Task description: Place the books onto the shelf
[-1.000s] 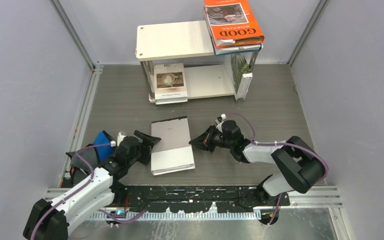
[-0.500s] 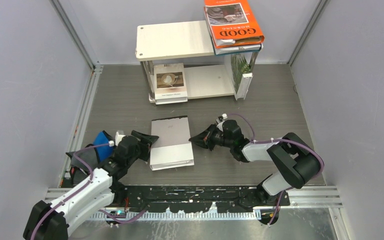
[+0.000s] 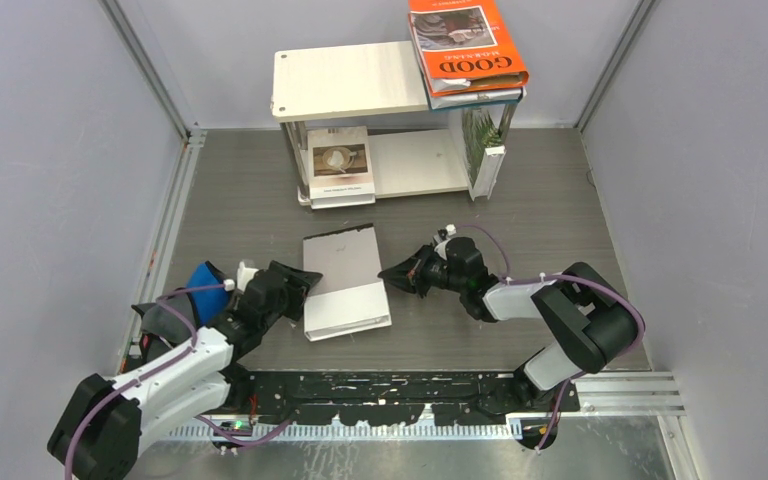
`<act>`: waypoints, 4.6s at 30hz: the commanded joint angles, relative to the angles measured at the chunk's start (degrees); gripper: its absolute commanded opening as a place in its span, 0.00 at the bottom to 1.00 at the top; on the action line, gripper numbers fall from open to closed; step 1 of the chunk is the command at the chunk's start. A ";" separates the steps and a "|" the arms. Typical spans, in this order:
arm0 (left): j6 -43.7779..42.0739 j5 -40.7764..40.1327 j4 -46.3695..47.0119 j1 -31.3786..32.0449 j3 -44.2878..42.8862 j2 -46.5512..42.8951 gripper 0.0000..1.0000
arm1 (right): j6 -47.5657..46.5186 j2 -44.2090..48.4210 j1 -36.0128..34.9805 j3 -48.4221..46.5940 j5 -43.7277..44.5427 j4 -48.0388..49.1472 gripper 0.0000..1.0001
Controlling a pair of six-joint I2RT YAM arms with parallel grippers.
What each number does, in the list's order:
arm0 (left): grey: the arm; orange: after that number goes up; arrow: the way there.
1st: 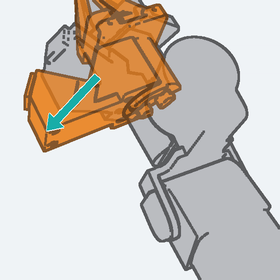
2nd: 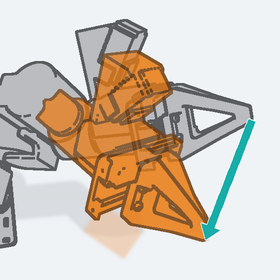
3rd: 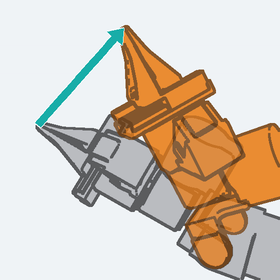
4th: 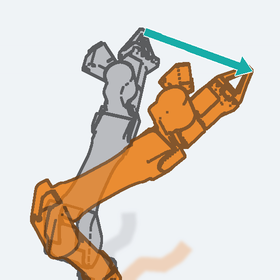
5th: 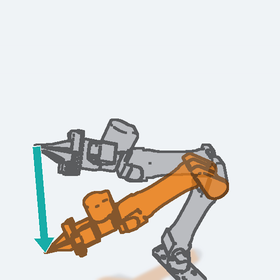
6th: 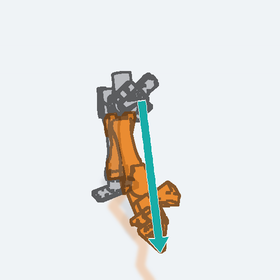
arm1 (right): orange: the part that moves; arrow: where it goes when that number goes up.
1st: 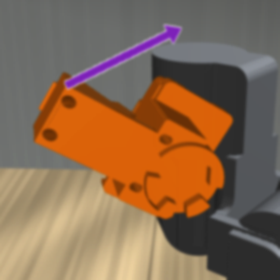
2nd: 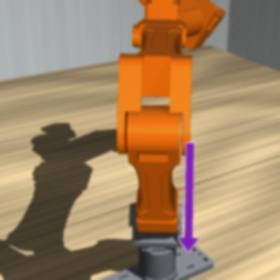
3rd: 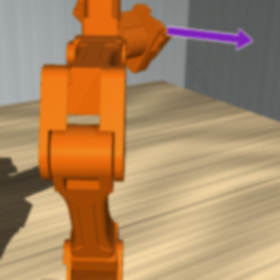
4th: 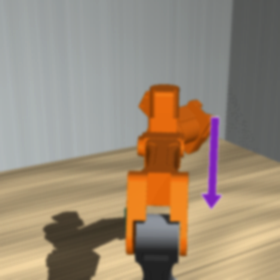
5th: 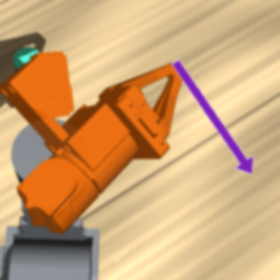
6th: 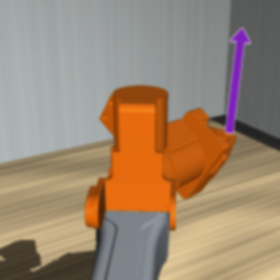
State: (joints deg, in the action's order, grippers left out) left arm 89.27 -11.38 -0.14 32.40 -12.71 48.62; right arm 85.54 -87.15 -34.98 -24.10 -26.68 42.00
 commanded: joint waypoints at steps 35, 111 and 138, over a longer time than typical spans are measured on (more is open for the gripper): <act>-0.42 -5.11 0.30 7.25 -7.82 -6.38 0.36 | -16.29 10.96 -1.00 -3.51 2.12 -20.48 0.40; -0.41 -29.32 -54.11 25.14 -48.45 16.29 0.23 | -71.51 33.56 -17.60 -28.93 45.45 -72.44 0.65; 1.63 -27.91 -60.14 25.06 -58.28 26.71 0.24 | -78.14 23.72 -67.48 -30.66 85.23 -63.24 0.70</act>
State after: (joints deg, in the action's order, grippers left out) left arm 90.24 -38.92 -57.39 57.36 -68.66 75.40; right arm 7.22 -61.23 -101.14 -53.43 53.65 -25.98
